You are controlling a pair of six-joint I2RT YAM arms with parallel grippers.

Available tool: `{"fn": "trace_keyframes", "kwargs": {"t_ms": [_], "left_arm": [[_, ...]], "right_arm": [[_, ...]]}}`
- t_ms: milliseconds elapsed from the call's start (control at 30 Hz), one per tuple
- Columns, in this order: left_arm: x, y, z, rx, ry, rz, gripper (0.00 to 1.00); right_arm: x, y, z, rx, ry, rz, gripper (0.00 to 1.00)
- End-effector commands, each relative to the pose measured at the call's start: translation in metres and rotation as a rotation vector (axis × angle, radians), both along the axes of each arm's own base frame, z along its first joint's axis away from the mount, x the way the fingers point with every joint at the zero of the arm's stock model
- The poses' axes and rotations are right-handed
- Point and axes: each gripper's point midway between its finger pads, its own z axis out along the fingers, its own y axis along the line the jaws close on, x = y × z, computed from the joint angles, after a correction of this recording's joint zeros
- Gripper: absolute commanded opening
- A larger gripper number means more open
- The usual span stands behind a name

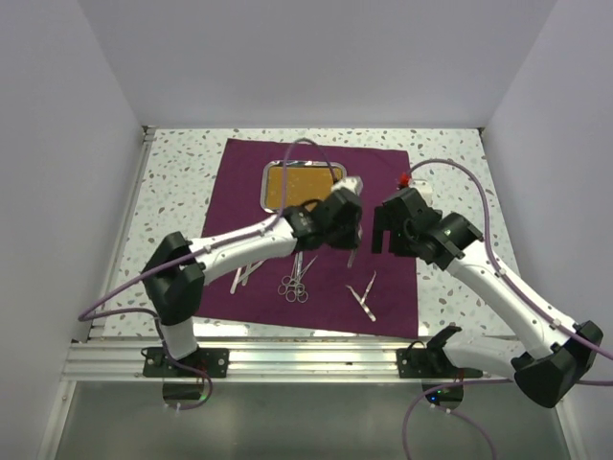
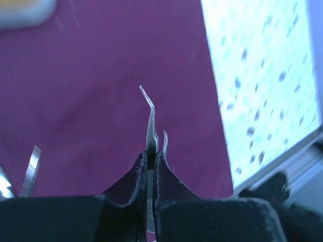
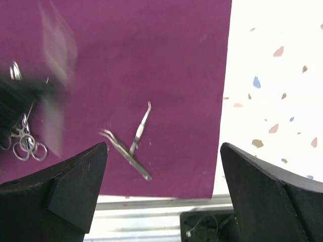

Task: Open and lay out the surgical kit
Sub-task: Place the medical item in the surgical kit.

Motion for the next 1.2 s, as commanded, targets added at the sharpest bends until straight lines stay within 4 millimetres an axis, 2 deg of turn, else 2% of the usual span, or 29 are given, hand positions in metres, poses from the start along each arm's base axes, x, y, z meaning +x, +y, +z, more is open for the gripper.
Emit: {"fn": "trace_keyframes", "kwargs": {"t_ms": [0, 67, 167, 333, 367, 400, 433, 500, 533, 567, 633, 733, 767, 833, 867, 933, 967, 1000, 1033, 1067, 1133, 1167], "left_arm": [[-0.052, -0.004, -0.044, 0.04, 0.109, 0.005, 0.0], [-0.07, -0.008, -0.055, 0.051, 0.143, -0.008, 0.0], [-0.084, -0.008, -0.069, 0.095, 0.165, 0.007, 0.0], [-0.099, -0.024, -0.081, 0.093, 0.194, -0.032, 0.0], [-0.1, -0.03, -0.079, 0.085, 0.2, -0.048, 0.04], [-0.105, -0.034, -0.089, 0.096, 0.228, -0.072, 0.14], [-0.108, -0.037, -0.091, 0.102, 0.239, -0.084, 0.36], [-0.112, -0.047, -0.094, 0.101, 0.249, -0.127, 0.5], [-0.113, -0.049, -0.095, 0.107, 0.249, -0.135, 0.61], [-0.114, -0.054, -0.09, 0.105, 0.237, -0.153, 0.67], [-0.113, -0.054, -0.089, 0.123, 0.232, -0.158, 0.73], [-0.108, -0.051, -0.078, 0.148, 0.204, -0.151, 0.74], [-0.103, -0.053, -0.065, 0.142, 0.179, -0.148, 0.74], [-0.094, -0.04, -0.053, 0.202, 0.137, -0.109, 0.74], [-0.087, -0.04, -0.029, 0.181, 0.092, -0.099, 0.74], [-0.075, -0.023, -0.009, 0.224, 0.019, -0.055, 0.77], [-0.068, -0.015, 0.017, 0.199, -0.023, -0.035, 0.78], [-0.061, 0.0, 0.026, 0.231, -0.06, 0.003, 0.84], [-0.054, 0.015, 0.048, 0.219, -0.101, 0.026, 0.89], [-0.048, 0.029, 0.059, 0.237, -0.142, 0.054, 0.97], [-0.039, 0.055, 0.076, 0.284, -0.217, 0.065, 1.0], [-0.034, 0.073, 0.098, 0.273, -0.265, 0.095, 1.0]], "right_arm": [[0.034, -0.002, 0.031, -0.044, -0.14, -0.016, 0.99], [0.043, -0.001, 0.034, -0.071, -0.147, -0.002, 0.98], [0.053, -0.002, 0.033, -0.09, -0.147, -0.017, 0.98], [0.051, 0.004, 0.026, -0.056, -0.118, -0.011, 0.98], [0.05, 0.004, 0.025, -0.053, -0.115, -0.011, 0.99], [0.047, 0.001, 0.022, -0.055, -0.112, -0.016, 0.98], [0.045, -0.001, 0.021, -0.058, -0.113, -0.02, 0.98], [0.039, -0.006, 0.016, -0.065, -0.104, -0.028, 0.98], [0.037, -0.009, 0.019, -0.064, -0.115, -0.035, 0.99], [0.035, -0.012, 0.018, -0.063, -0.117, -0.043, 0.98], [0.029, -0.018, 0.019, -0.059, -0.124, -0.056, 0.98], [0.022, -0.022, 0.02, -0.052, -0.132, -0.069, 0.98], [0.02, -0.021, 0.02, -0.04, -0.129, -0.069, 0.98], [0.017, -0.018, 0.02, -0.005, -0.131, -0.063, 0.98], [0.015, -0.009, 0.023, 0.054, -0.14, -0.039, 0.98], [0.01, 0.006, 0.02, 0.135, -0.131, 0.016, 0.98], [0.007, 0.015, 0.025, 0.192, -0.151, 0.052, 0.98], [0.003, 0.035, 0.024, 0.289, -0.14, 0.123, 0.98], [0.0, 0.043, 0.025, 0.336, -0.146, 0.146, 0.99], [-0.005, 0.051, 0.027, 0.396, -0.158, 0.177, 0.98], [-0.008, 0.055, 0.033, 0.455, -0.186, 0.172, 0.98], [-0.008, 0.055, 0.038, 0.473, -0.211, 0.169, 0.98]]}}
